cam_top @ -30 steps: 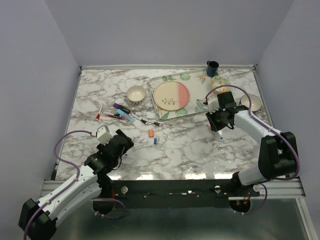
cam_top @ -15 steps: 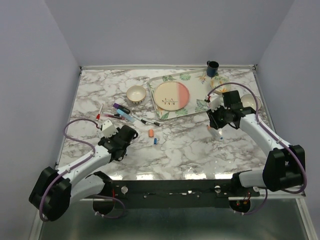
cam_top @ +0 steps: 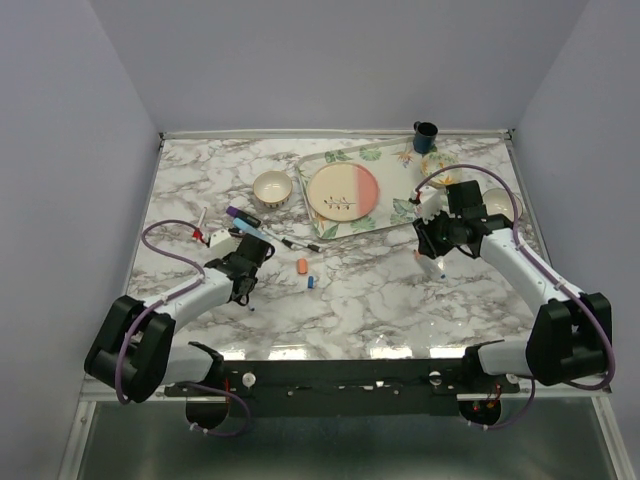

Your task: Open the pen caps

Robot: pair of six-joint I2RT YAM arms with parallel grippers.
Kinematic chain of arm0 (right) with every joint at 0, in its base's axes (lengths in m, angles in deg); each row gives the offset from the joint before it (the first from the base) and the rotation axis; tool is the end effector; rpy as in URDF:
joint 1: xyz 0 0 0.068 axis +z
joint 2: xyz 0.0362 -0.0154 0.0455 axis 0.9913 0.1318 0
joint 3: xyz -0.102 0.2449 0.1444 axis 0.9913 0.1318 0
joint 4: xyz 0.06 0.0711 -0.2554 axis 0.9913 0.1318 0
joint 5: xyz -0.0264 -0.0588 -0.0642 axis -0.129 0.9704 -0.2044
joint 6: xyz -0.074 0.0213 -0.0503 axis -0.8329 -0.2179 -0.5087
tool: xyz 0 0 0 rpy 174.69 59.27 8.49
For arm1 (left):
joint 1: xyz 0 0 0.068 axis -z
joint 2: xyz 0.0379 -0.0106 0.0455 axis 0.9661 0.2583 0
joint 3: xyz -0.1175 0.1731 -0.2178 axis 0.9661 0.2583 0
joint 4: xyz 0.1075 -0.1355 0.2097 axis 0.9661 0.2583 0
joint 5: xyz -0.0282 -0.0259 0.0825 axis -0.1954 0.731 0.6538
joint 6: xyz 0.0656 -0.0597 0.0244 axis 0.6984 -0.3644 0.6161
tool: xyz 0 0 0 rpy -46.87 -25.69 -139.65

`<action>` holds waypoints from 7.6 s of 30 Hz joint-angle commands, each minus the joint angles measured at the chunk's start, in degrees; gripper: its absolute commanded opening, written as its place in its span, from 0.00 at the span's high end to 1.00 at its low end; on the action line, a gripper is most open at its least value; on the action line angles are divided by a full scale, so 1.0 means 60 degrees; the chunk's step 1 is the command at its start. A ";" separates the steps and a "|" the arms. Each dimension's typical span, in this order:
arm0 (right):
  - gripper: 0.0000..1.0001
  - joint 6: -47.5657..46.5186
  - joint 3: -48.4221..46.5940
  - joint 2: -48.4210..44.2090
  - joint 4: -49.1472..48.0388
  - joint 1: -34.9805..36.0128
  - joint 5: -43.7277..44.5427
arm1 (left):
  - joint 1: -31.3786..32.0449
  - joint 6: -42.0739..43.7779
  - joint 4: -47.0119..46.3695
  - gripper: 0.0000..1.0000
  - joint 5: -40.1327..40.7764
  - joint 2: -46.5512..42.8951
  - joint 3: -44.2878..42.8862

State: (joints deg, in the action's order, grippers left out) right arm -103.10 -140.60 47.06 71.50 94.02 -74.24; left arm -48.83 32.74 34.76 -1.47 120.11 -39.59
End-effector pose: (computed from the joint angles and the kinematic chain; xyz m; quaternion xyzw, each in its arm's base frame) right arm 0.2851 0.0810 0.2252 -0.3248 0.8914 0.0983 0.3003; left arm 0.2191 -0.0563 0.1414 -0.3049 0.8865 0.0833 0.3379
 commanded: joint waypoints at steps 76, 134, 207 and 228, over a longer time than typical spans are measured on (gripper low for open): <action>0.32 0.1017 0.0845 -0.1743 -0.0448 0.0353 -0.9009 | 0.6224 0.0493 -1.1258 1.00 -0.0749 0.0339 -0.0728; 1.00 -0.0330 0.0171 -0.1333 0.1001 0.0382 -0.8644 | 0.6650 0.2032 -0.9810 0.58 -0.2052 0.1673 -0.2809; 0.89 -0.0037 -0.0326 0.1962 0.0971 -0.2164 -0.0865 | 0.2387 -0.0092 -0.6234 0.93 -0.3531 -0.1213 0.2713; 0.71 -0.0301 -0.0635 0.3091 0.1499 -0.3017 -0.1642 | 0.2387 -0.0165 -0.6454 0.71 -0.3824 -0.0583 0.2684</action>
State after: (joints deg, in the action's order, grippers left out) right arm -104.02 -142.79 64.41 78.82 76.38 -82.24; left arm -34.21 31.93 -4.67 -22.95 115.45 -23.55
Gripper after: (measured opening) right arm 0.285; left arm 0.284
